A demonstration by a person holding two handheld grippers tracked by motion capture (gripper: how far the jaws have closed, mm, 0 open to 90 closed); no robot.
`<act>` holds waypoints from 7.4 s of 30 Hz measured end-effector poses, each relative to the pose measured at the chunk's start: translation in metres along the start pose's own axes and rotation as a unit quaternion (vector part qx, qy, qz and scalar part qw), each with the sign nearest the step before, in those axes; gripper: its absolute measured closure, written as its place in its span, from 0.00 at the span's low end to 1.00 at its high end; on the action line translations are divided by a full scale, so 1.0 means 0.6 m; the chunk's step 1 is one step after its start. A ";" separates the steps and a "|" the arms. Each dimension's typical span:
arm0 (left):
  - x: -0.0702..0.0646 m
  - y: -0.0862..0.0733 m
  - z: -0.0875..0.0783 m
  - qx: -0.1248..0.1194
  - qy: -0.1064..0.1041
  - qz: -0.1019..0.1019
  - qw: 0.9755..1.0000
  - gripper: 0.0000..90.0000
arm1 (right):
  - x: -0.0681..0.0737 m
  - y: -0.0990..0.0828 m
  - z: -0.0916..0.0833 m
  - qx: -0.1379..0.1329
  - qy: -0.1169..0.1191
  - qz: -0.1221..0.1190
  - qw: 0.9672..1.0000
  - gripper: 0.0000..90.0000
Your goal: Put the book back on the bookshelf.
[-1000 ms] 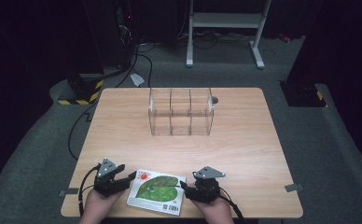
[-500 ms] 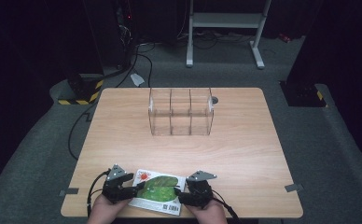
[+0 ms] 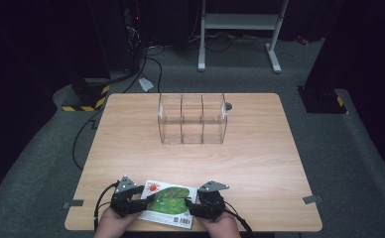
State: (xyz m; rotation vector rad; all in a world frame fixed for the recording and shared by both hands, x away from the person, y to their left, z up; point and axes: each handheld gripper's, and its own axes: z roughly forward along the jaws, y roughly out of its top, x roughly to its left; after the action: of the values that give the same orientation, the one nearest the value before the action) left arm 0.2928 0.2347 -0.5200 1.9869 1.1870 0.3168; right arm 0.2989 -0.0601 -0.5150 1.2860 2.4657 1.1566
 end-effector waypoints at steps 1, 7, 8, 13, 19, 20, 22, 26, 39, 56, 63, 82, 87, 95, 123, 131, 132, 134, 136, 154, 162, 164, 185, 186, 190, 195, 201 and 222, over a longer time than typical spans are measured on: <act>0.000 0.000 0.002 -0.003 0.003 0.000 1.000 0.45 | 0.000 0.001 0.000 -0.002 -0.003 -0.004 1.000 0.47; -0.003 0.003 0.007 -0.009 0.006 0.002 1.000 0.46 | -0.005 0.007 0.003 -0.003 -0.012 -0.002 1.000 0.48; -0.003 0.004 0.007 -0.010 0.008 0.004 1.000 0.46 | -0.007 0.008 0.004 -0.005 -0.014 -0.006 1.000 0.48; -0.005 0.005 0.009 -0.013 0.015 0.004 1.000 0.48 | -0.012 0.013 0.007 -0.006 -0.017 -0.007 1.000 0.48; -0.008 0.009 0.014 -0.017 0.024 0.008 1.000 0.48 | -0.014 0.016 0.008 -0.008 -0.023 -0.007 1.000 0.49; -0.009 0.010 0.015 -0.018 0.026 0.012 0.999 0.49 | -0.014 0.017 0.008 -0.009 -0.025 -0.007 1.000 0.49; -0.010 0.013 0.018 -0.019 0.030 0.018 0.999 0.48 | -0.018 0.018 0.009 -0.010 -0.027 -0.006 1.000 0.49; -0.011 0.020 0.028 -0.024 0.031 0.021 0.999 0.48 | -0.027 0.024 0.012 -0.014 -0.036 -0.009 0.999 0.49; -0.010 0.030 0.038 -0.025 0.032 0.025 0.999 0.50 | -0.041 0.039 0.017 -0.011 -0.048 -0.021 0.999 0.49; -0.009 0.046 0.050 -0.026 0.029 -0.011 0.999 0.49 | -0.083 0.050 0.005 -0.001 -0.067 0.003 0.998 0.40; -0.022 0.026 0.042 -0.012 0.002 -0.029 0.999 0.41 | -0.052 -0.008 -0.019 -0.011 -0.024 0.024 0.999 0.33; -0.046 0.058 0.080 -0.012 0.017 -0.013 1.000 0.43 | -0.071 0.011 -0.013 -0.018 -0.059 0.029 0.998 0.41; -0.048 0.081 0.102 -0.012 0.026 0.004 1.000 0.43 | -0.091 0.022 -0.009 -0.020 -0.067 0.035 0.997 0.42; -0.048 0.098 0.125 -0.027 0.033 0.009 0.999 0.44 | -0.120 0.043 0.002 -0.024 -0.084 0.040 0.995 0.42; -0.050 0.083 0.113 -0.038 0.011 -0.051 0.998 0.46 | -0.106 0.009 -0.024 -0.031 -0.068 0.031 0.997 0.28; -0.055 0.082 0.103 -0.052 0.014 -0.051 0.997 0.51 | -0.097 0.008 -0.013 -0.017 -0.067 0.019 0.997 0.25; -0.056 0.083 0.102 -0.053 0.016 -0.047 0.997 0.51 | -0.098 0.009 -0.013 -0.018 -0.066 0.018 0.997 0.25; -0.056 0.083 0.101 -0.054 0.017 -0.046 0.997 0.51 | -0.099 0.009 -0.013 -0.019 -0.064 0.017 0.998 0.24; -0.057 0.083 0.099 -0.055 0.016 -0.044 0.997 0.51 | -0.099 0.009 -0.013 -0.018 -0.063 0.017 0.998 0.24; -0.067 0.100 0.067 -0.104 0.008 -0.031 0.994 0.56 | -0.089 0.006 -0.011 -0.005 -0.066 0.001 0.998 0.16; -0.074 0.108 0.053 -0.120 0.002 -0.022 0.993 0.56 | -0.085 0.004 -0.010 -0.004 -0.080 -0.010 0.997 0.20; -0.074 0.109 0.051 -0.120 0.003 -0.017 0.993 0.57 | -0.086 0.003 -0.011 -0.008 -0.080 -0.003 0.997 0.22; -0.036 0.121 0.098 -0.058 -0.072 -0.071 0.993 0.44 | -0.089 0.003 -0.012 -0.018 -0.088 0.008 0.996 0.30; -0.037 0.122 0.099 -0.055 -0.079 -0.066 0.993 0.46 | -0.088 0.003 -0.012 -0.018 -0.090 0.006 0.996 0.30; -0.041 0.126 0.104 -0.055 -0.091 -0.049 0.993 0.47 | -0.089 0.003 -0.012 -0.018 -0.089 0.005 0.996 0.30; -0.039 0.130 0.101 -0.052 -0.089 -0.029 0.994 0.56 | -0.087 0.002 -0.012 -0.015 -0.090 0.001 0.996 0.30; -0.039 0.126 0.098 -0.050 -0.084 0.008 0.995 0.63 | -0.086 -0.001 -0.015 -0.012 -0.089 -0.011 0.996 0.30; -0.057 0.104 0.087 -0.097 -0.058 0.105 0.988 0.70 | -0.106 0.001 -0.031 -0.039 -0.072 0.020 0.996 0.30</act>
State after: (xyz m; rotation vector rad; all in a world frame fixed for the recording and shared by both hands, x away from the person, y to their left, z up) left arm 0.3434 0.1642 -0.5031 1.9330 0.8427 0.4001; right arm 0.3312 -0.1179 -0.5155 1.3509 2.2808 1.1143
